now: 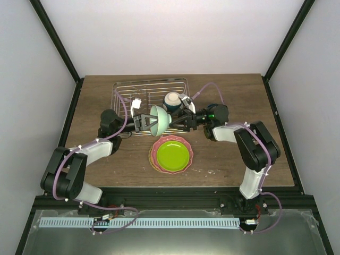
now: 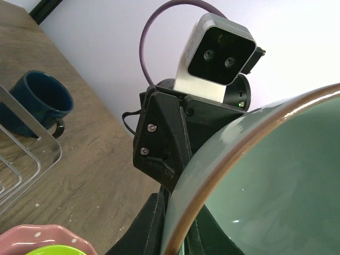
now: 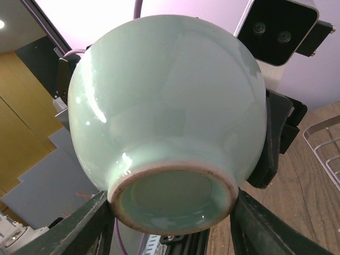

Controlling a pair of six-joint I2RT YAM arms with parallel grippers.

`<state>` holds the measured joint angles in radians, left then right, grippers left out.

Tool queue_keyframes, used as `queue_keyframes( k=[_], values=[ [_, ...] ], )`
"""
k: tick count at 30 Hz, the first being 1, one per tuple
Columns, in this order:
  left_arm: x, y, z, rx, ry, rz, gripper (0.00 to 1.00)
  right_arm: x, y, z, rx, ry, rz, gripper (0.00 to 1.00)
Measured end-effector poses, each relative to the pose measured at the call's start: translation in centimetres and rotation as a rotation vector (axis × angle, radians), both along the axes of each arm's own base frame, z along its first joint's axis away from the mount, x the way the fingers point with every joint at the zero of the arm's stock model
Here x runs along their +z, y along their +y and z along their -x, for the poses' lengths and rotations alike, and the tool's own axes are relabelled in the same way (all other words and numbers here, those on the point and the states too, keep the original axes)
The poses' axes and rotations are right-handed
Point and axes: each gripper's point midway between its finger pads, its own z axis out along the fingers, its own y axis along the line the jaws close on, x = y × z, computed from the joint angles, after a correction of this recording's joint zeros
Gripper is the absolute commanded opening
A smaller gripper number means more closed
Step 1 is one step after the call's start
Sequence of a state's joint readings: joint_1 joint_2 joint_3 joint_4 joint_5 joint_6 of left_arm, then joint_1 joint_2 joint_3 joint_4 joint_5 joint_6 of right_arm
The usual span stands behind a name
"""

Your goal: Load the mixed dishes into the dish rack

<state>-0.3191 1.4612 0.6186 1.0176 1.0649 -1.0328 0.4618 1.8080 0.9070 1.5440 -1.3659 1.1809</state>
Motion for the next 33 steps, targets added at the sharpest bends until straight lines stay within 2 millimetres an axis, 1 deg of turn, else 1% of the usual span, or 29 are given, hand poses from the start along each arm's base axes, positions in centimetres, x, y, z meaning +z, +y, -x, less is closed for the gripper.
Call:
queue_keyframes(
  k=[5, 9, 14, 17, 20, 24, 28, 33],
  values=[
    [-0.7, 0.2, -0.7, 0.042, -0.001, -0.025, 0.21, -0.6, 0.3, -0.8, -0.004, 0.015, 0.005, 0.47],
    [-1.5, 0.4, -1.6, 0.091, 0.009, -0.047, 0.37, -1.2, 0.7, -1.9, -0.029, 0.050, 0.000, 0.47],
    [-2.2, 0.1, -1.8, 0.101, 0.017, -0.062, 0.39, -1.8, 0.7, -2.7, -0.056, 0.079, -0.001, 0.47],
    [-2.7, 0.1, -2.0, 0.100, 0.029, -0.067, 0.42, -1.9, 0.5, -3.2, -0.072, 0.087, -0.004, 0.46],
    [-3.2, 0.0, -2.1, 0.101, 0.037, -0.073, 0.49, -2.2, 0.2, -3.8, -0.089, 0.097, -0.004, 0.46],
    [-3.9, 0.2, -2.6, 0.111, 0.052, -0.082, 0.61, -3.1, 0.1, -4.8, -0.106, 0.118, 0.005, 0.46],
    [-4.6, 0.8, -3.2, 0.132, 0.072, -0.088, 0.70, -4.2, -0.3, -5.8, -0.127, 0.144, 0.014, 0.46],
    [-5.3, 1.9, -3.8, 0.165, 0.085, -0.101, 0.80, -4.6, -1.0, -6.7, -0.155, 0.152, 0.016, 0.46]
  ],
)
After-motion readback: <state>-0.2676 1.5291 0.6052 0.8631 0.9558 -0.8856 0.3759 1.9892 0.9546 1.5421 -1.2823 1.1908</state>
